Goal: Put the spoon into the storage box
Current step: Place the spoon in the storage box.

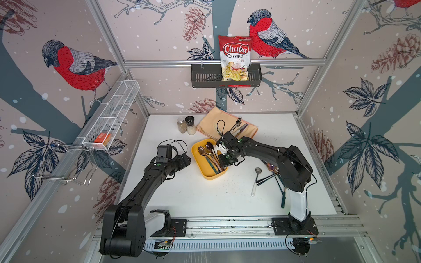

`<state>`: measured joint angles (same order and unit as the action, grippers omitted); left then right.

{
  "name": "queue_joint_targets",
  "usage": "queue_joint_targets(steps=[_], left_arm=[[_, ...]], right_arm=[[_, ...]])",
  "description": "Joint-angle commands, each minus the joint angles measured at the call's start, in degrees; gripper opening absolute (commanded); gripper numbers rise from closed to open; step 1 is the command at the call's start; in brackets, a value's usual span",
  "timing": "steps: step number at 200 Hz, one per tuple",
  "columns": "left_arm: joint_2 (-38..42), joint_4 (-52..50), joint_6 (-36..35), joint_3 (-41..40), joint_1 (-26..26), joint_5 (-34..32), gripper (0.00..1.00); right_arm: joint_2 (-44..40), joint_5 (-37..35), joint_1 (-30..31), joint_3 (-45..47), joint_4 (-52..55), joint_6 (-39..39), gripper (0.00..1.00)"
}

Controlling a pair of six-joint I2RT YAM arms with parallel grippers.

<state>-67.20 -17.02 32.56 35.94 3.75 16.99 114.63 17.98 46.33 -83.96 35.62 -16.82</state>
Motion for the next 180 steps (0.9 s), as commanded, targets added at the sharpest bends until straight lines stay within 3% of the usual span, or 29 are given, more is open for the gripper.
queue_joint_targets(steps=[1,37,66,126,180], left_arm=[[-0.1,1.7,-0.6,0.6,-0.2,0.6,0.89],[-0.4,1.3,-1.8,1.6,-0.2,1.0,0.89],[-0.5,0.6,-3.0,2.8,-0.2,0.7,0.89],[-0.8,-1.2,-5.7,6.3,0.9,-0.3,0.89],[-2.7,-3.2,-7.8,10.0,8.1,-5.3,0.89]], right_arm=[[0.6,0.0,-0.3,-0.6,1.4,0.1,0.09],[0.8,-3.8,-0.1,-2.6,3.7,0.2,0.25],[0.5,-7.7,0.5,-6.2,7.0,0.9,0.3],[-3.3,-17.2,0.2,-12.0,11.9,4.1,0.33],[-10.2,-22.2,-7.1,-3.7,12.2,5.5,0.4]])
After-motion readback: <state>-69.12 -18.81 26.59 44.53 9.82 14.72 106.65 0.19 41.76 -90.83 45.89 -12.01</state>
